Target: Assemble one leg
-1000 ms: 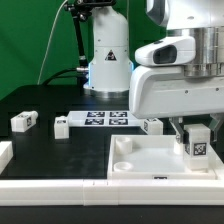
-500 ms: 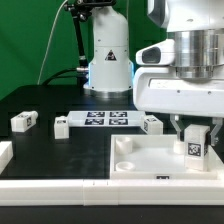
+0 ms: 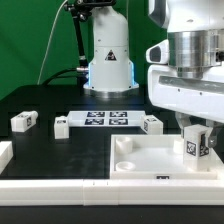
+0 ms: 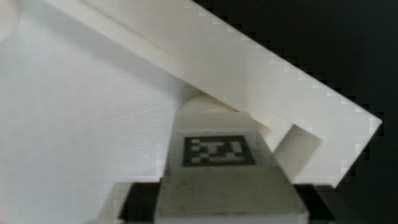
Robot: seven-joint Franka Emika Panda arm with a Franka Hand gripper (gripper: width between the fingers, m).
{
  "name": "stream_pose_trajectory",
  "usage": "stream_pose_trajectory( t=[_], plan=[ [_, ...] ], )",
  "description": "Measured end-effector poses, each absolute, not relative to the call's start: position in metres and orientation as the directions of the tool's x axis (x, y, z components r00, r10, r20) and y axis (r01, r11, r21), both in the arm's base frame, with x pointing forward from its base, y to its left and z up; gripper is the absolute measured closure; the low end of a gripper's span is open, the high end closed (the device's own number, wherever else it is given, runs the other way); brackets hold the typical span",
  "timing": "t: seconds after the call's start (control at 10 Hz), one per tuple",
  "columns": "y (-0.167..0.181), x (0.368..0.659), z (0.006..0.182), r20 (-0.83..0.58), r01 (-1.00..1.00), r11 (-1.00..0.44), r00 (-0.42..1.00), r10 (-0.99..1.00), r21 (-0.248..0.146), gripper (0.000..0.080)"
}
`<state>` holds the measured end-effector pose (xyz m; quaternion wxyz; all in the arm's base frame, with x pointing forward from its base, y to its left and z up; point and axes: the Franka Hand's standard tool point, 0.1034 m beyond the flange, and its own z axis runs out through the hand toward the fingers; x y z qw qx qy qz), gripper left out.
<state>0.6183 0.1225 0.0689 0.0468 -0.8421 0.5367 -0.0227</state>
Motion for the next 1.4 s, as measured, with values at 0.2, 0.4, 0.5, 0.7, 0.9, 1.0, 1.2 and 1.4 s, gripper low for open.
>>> stream_pose_trajectory(
  t=[0.2,0.4,0.5,0.7,0.9,1.0,1.2,1.4],
  plan=[
    [0.1224,0.6183,0.0689,-0.018,-0.917,-0.385,0.389,-0.921,-0.104,0.0495],
    [0.1216,0.6184,0.0689,-0.013,-0.895,-0.433,0.436,-0.9,-0.104,0.0322],
    [0.1217,0.6182,0.0688,0.0,-0.846,-0.524,0.526,-0.85,-0.102,0.0189],
    [0.1246,0.6172,0.0685,0.015,-0.743,-0.662,0.664,-0.748,-0.1,0.016],
    [0.1244,0.6174,0.0685,0.036,-0.592,-0.801,0.802,-0.597,-0.095,0.0152],
    [0.1237,0.6174,0.0685,0.046,-0.508,-0.856,0.857,-0.513,-0.091,0.0152],
    [0.1252,0.6172,0.0685,0.06,-0.371,-0.925,0.925,-0.376,-0.081,0.015],
    [0.1275,0.617,0.0688,0.076,-0.231,-0.971,0.969,-0.235,-0.058,0.015]
  ],
)
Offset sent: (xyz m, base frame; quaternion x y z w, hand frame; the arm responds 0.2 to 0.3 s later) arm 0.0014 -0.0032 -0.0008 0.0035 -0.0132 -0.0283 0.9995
